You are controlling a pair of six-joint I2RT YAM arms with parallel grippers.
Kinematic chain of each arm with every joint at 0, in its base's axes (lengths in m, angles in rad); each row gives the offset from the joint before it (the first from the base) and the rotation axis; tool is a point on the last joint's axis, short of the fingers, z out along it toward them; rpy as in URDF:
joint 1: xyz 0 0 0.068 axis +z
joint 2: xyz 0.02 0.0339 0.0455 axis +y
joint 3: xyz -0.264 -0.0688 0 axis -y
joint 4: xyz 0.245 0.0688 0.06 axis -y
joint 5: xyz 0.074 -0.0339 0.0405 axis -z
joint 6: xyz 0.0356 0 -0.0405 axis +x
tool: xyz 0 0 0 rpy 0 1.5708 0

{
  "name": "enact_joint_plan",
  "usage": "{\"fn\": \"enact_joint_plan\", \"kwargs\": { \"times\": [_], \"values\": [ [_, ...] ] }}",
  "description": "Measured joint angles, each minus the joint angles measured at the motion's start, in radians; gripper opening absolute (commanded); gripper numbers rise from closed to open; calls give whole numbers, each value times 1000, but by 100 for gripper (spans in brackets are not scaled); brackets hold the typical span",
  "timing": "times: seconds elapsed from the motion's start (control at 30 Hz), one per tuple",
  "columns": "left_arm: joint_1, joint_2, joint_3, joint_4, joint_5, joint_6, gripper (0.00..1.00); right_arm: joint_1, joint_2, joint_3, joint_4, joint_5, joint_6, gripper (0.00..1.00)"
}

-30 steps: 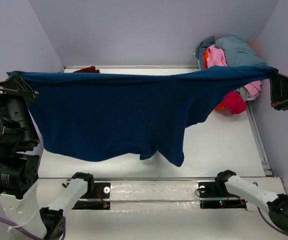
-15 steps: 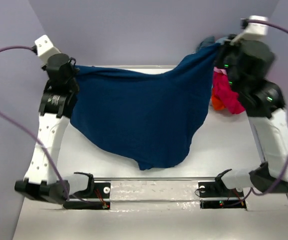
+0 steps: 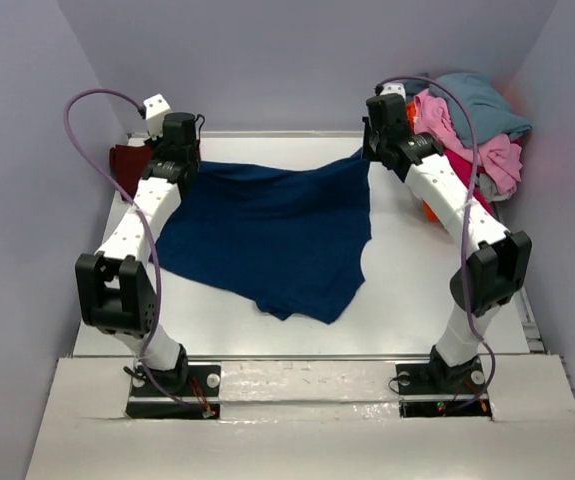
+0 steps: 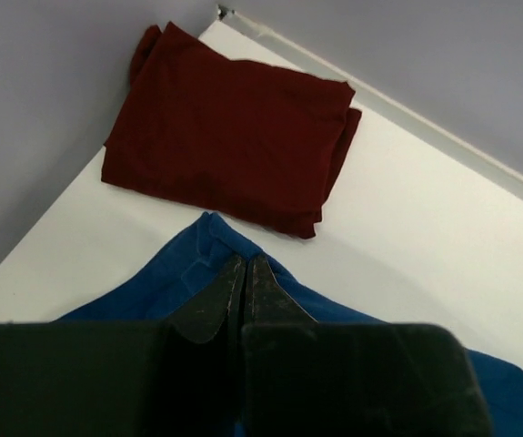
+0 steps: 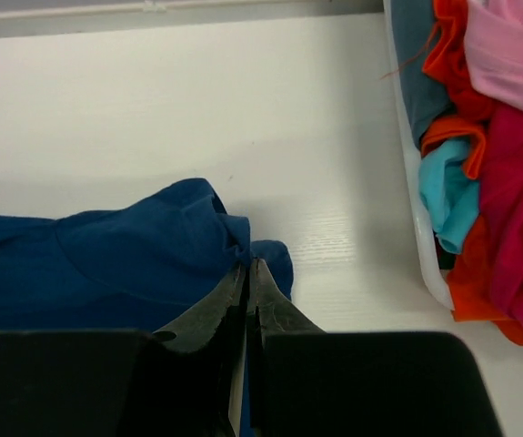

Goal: Fold and stack the t-shirts
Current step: Flatten out the tshirt

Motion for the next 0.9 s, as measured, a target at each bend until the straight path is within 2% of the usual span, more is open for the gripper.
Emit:
{"fn": "enact_joint_plan", "kwargs": {
  "times": [0.1, 0.27, 0.43, 0.57, 0.6, 0.63, 0.67, 0.7, 0.73, 0.77, 0.87, 0.9],
  "values": [
    [0, 104, 34, 0, 1, -10, 6, -33, 68, 19, -8, -34, 26, 7],
    [0, 302, 143, -13, 26, -27, 6, -93, 267, 165, -40, -101, 63, 7],
    [0, 507, 373, -81, 46, -35, 6, -126, 464, 381, -103, -156, 92, 7],
    [5, 635, 563, -125, 52, -29, 6, -158, 561, 521, -129, -207, 121, 7],
    [6, 656, 604, -140, 53, -28, 11, -167, 572, 542, -134, -216, 127, 7],
    [7, 673, 638, -148, 56, -27, 49, -176, 580, 558, -140, -224, 131, 8],
    [11, 700, 694, -168, 61, -26, 59, -183, 586, 569, -142, -230, 135, 19],
    [14, 709, 714, -171, 66, -19, 65, -194, 590, 580, -143, -237, 138, 28],
    [17, 714, 726, -170, 75, -20, 77, -199, 590, 583, -143, -244, 144, 36],
    [25, 714, 727, -173, 76, -30, 81, -207, 590, 583, -143, -248, 143, 59],
    [36, 714, 718, -180, 74, -39, 95, -218, 587, 571, -142, -259, 142, 74],
    [39, 712, 706, -182, 73, -38, 96, -219, 582, 558, -143, -263, 141, 80]
  ]
}}
